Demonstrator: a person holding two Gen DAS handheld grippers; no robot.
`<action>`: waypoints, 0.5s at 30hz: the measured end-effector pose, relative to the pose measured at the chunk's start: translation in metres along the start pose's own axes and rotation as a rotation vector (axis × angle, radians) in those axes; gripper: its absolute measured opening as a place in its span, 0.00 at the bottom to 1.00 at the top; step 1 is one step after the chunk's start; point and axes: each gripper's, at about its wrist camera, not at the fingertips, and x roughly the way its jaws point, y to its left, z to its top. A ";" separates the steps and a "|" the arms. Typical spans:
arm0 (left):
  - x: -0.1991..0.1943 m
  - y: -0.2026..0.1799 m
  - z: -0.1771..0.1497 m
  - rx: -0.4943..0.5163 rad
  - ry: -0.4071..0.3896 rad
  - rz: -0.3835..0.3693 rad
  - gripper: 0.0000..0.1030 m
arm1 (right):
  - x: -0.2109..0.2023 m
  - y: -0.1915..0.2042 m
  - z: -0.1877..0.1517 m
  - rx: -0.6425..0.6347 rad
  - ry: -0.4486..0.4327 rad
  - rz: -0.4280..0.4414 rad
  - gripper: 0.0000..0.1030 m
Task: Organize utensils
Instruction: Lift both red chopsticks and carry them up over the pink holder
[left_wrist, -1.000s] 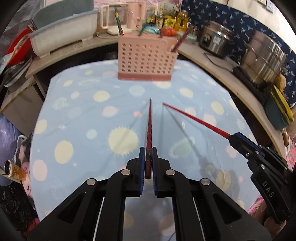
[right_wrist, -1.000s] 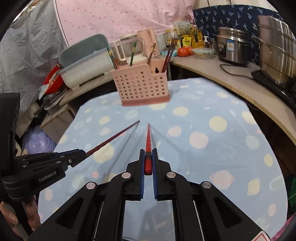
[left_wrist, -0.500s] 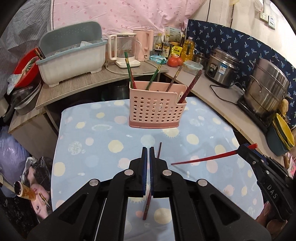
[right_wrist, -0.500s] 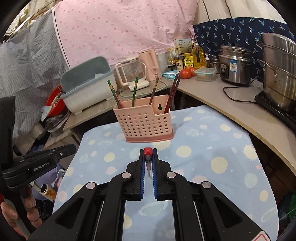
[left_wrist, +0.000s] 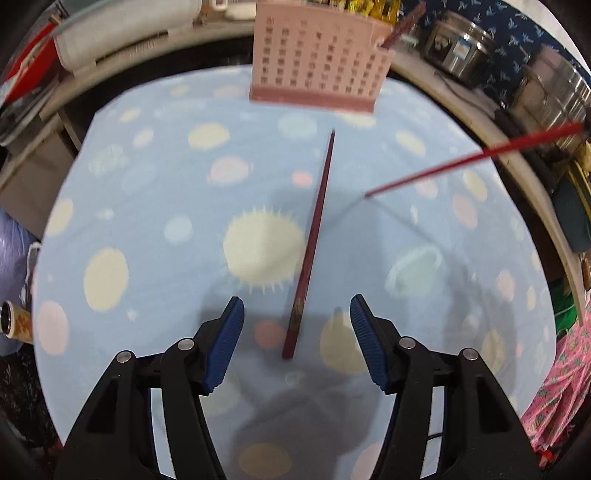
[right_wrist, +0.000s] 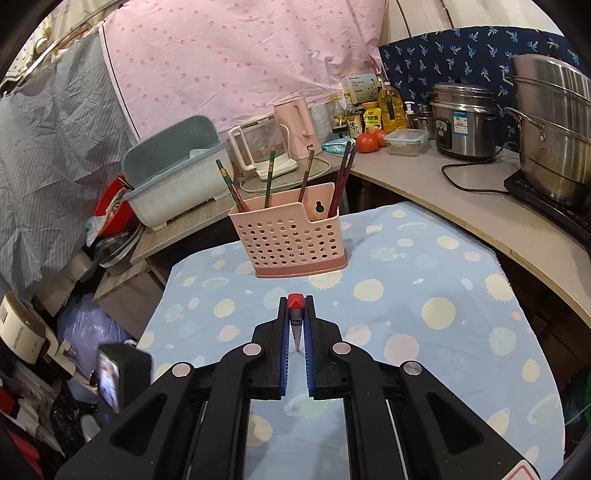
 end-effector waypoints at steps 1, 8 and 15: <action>0.004 0.001 -0.004 -0.003 0.013 0.000 0.50 | 0.000 0.000 0.000 -0.001 -0.001 0.000 0.07; 0.010 0.005 -0.009 0.000 0.006 0.006 0.21 | 0.000 0.003 -0.003 0.000 0.007 0.001 0.07; 0.001 0.008 -0.004 0.000 -0.012 -0.016 0.07 | -0.001 0.004 -0.006 -0.002 0.011 -0.003 0.07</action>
